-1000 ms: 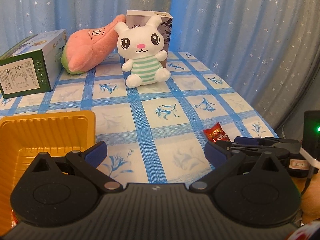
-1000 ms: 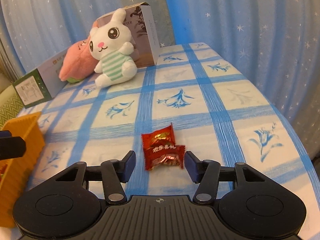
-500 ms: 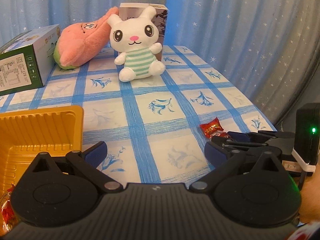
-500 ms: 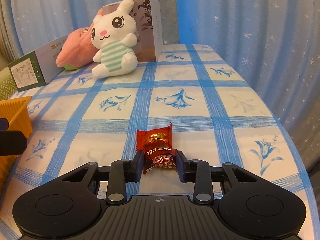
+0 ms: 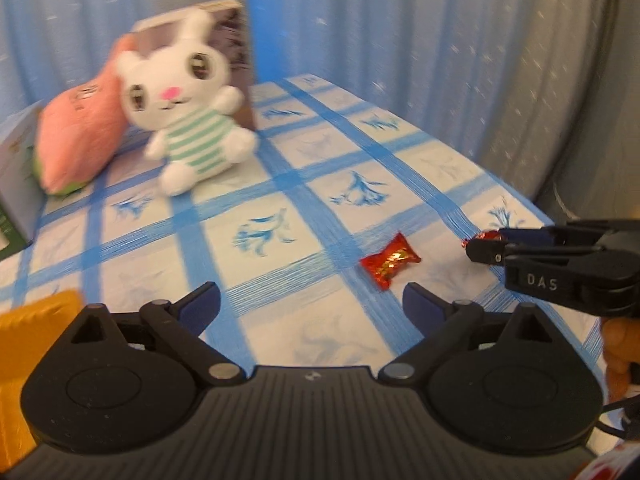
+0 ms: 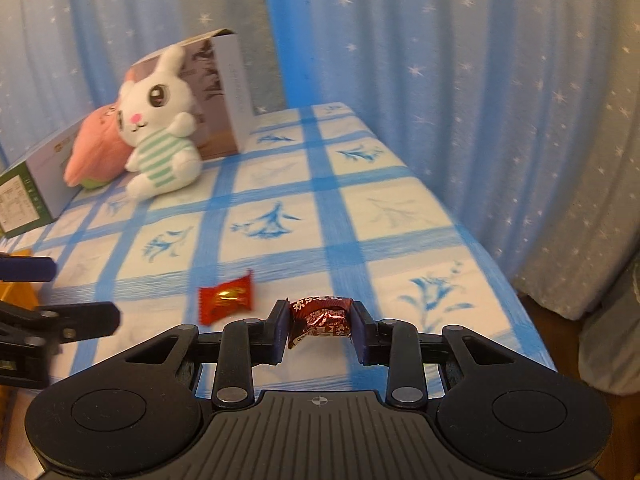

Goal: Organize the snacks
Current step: 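Grasp a red-wrapped candy with the right gripper while the left grasps another, then carry both held red candies over the orange tray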

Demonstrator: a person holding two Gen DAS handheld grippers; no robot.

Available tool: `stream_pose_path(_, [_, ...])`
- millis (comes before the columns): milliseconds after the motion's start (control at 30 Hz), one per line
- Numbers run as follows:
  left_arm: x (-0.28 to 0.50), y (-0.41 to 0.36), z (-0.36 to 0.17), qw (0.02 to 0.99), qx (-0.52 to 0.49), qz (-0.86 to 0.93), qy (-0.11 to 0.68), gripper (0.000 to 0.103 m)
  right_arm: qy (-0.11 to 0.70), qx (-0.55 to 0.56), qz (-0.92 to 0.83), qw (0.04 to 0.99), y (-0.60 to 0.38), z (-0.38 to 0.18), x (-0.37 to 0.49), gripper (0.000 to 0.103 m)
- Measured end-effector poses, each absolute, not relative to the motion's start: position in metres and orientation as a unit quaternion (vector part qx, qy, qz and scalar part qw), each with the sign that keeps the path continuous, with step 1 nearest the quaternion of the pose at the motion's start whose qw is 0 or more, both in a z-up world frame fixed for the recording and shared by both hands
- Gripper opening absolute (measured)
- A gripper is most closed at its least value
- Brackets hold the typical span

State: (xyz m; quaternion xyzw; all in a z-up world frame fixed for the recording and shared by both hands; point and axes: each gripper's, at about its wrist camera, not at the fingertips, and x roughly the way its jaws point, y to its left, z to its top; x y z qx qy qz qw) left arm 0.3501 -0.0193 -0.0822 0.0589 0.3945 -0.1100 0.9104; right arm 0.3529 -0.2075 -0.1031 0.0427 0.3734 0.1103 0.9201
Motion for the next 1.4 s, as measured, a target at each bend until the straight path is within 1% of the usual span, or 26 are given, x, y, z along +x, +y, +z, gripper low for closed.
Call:
stream_pose_path(33, [0.355, -0.024, -0.086, 0.908, 0.066, -0.119, 0.396, 0.090, 0.374, 0.043, 0.107, 0.920, -0.210, -0.104, 0.354, 0.033])
stream_pose_path(100, [0.363, -0.033, -0.091, 0.905, 0.078, -0.136, 0.396, 0.089, 0.374, 0.049, 0.100, 0.921, -0.214, -0.105, 0.355, 0.033])
stream_pose_path(267, [0.381, -0.055, -0.106, 0.899, 0.103, -0.174, 0.389, 0.080, 0.367, 0.059, 0.090, 0.924, -0.221, -0.105, 0.359, 0.033])
stream_pose_path(333, [0.387, -0.060, -0.112, 0.898, 0.107, -0.188, 0.384, 0.071, 0.365, 0.062, 0.087, 0.925, -0.224, -0.105, 0.360, 0.033])
stream_pose_path(367, [0.390, -0.062, -0.115, 0.897, 0.111, -0.193, 0.382, 0.068, 0.366, 0.066, 0.085, 0.924, -0.226, -0.106, 0.360, 0.033])
stream_pose_path(433, [0.396, -0.067, -0.121, 0.894, 0.126, -0.199, 0.382, 0.056, 0.367, 0.073, 0.082, 0.924, -0.230, -0.108, 0.362, 0.033])
stream_pose_path(467, [0.398, -0.069, -0.123, 0.891, 0.131, -0.206, 0.383, 0.054, 0.368, 0.074, 0.081, 0.923, -0.231, -0.109, 0.362, 0.033])
stream_pose_path(500, [0.399, -0.071, -0.126, 0.888, 0.135, -0.213, 0.385, 0.049, 0.369, 0.074, 0.080, 0.923, -0.232, -0.110, 0.363, 0.033])
stream_pose_path(533, [0.401, -0.073, -0.128, 0.886, 0.139, -0.217, 0.386, 0.040, 0.370, 0.076, 0.079, 0.923, -0.232, -0.111, 0.363, 0.033])
stream_pose_path(600, [0.403, -0.074, -0.129, 0.885, 0.144, -0.222, 0.384, 0.035, 0.372, 0.079, 0.078, 0.922, -0.233, -0.112, 0.364, 0.033])
stream_pose_path(700, [0.405, -0.074, -0.129, 0.882, 0.134, -0.225, 0.391, 0.022, 0.372, 0.083, 0.078, 0.921, -0.234, -0.113, 0.364, 0.033])
stream_pose_path(833, [0.400, -0.070, -0.128, 0.883, 0.105, -0.211, 0.405, 0.019, 0.373, 0.087, 0.077, 0.921, -0.234, -0.113, 0.365, 0.033])
stream_pose_path(1067, [0.369, -0.054, -0.119, 0.887, 0.026, -0.154, 0.435, 0.018, 0.370, 0.091, 0.083, 0.921, -0.233, -0.108, 0.361, 0.033])
stream_pose_path(1400, [0.297, -0.019, -0.085, 0.899, -0.033, -0.098, 0.426, 0.018, 0.366, 0.078, 0.117, 0.920, -0.216, -0.083, 0.326, 0.033])
